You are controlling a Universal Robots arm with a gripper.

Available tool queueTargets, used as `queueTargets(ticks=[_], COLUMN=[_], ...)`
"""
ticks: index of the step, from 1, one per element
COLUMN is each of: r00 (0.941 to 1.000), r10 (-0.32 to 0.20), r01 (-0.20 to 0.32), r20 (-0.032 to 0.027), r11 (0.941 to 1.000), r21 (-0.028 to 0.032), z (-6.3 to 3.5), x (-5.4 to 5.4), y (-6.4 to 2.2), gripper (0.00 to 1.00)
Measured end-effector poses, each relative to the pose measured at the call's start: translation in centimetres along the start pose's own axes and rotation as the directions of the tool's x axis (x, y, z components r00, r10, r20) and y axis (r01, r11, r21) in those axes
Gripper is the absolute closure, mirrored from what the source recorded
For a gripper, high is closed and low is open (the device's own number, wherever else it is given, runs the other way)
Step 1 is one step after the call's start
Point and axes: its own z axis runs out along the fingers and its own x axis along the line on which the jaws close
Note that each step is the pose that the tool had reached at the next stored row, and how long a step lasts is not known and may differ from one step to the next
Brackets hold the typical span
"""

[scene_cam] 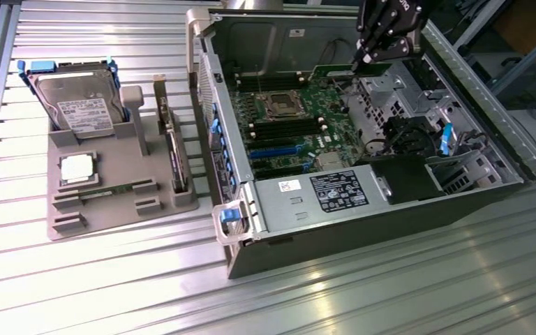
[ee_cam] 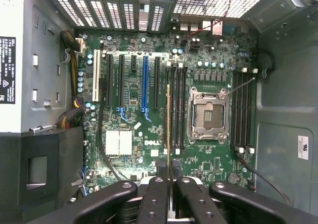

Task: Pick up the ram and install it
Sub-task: 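Insert the ram into the slot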

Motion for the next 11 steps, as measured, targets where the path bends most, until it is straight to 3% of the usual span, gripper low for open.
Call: queueTargets(ticks=[11], r00=[1.0000], r10=[0.000], r01=[0.000], r20=[0.0000], r11=[1.0000], r21=[0.0000], z=[0.94], x=[0.09], y=[-0.06], gripper=[0.87])
